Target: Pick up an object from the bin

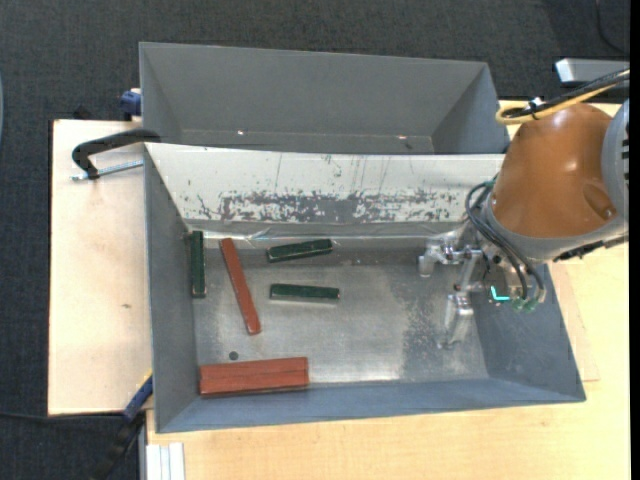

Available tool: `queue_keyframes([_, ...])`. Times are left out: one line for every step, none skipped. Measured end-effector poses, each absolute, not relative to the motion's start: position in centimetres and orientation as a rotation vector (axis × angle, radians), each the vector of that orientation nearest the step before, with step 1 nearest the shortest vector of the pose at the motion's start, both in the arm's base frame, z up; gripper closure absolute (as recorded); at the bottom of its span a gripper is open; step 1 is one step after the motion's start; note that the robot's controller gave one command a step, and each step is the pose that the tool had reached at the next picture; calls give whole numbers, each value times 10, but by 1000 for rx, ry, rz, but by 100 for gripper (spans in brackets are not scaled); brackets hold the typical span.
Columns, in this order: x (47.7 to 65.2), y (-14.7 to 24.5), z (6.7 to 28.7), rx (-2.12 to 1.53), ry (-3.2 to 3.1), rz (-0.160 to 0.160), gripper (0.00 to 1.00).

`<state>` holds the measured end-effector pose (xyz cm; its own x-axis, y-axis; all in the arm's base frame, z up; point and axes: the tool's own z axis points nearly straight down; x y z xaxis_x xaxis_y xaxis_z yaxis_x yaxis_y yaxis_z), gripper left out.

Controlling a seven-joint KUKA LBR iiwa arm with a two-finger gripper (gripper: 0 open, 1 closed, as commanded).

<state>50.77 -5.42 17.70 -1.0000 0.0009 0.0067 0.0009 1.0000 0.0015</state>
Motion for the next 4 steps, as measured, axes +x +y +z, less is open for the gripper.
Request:
queue_keyframes([509, -54, 180, 0, -3141, -1, 0])
queue_keyframes([525, -25, 166, 105, -3145, 2, 0])
queue_keyframes([539, 13, 162, 7, -3148, -2, 0])
queue_keyframes([545, 21, 122, -347, -3126, -4, 0])
